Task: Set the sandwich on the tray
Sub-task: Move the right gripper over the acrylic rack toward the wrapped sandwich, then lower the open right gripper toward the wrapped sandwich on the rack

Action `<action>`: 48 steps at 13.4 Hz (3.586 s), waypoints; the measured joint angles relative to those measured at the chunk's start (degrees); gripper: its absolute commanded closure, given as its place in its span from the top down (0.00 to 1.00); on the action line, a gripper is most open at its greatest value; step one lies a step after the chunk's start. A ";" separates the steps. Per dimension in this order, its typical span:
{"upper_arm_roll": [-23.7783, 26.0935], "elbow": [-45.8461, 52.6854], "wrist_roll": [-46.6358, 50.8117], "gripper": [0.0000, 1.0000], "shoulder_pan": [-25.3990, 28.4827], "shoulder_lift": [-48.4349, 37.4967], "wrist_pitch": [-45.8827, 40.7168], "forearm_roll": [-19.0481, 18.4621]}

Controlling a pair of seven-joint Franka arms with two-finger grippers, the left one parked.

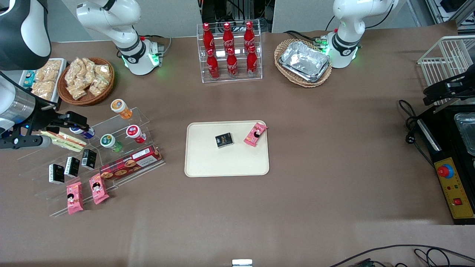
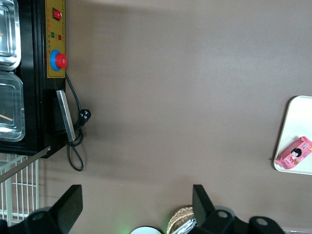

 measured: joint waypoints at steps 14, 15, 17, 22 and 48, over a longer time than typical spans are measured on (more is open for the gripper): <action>-2.71 0.14 -0.39 1.00 -0.75 -0.78 -4.44 -0.38; -4.12 0.19 -2.09 1.00 -0.80 -1.16 -5.15 -0.79; -7.55 0.19 -6.45 1.00 -0.92 -1.84 -5.85 -1.30; -14.04 -0.03 -9.24 1.00 -1.23 -2.77 -6.24 -1.87; -16.20 -1.79 19.78 1.00 -1.24 -2.64 -4.34 -2.21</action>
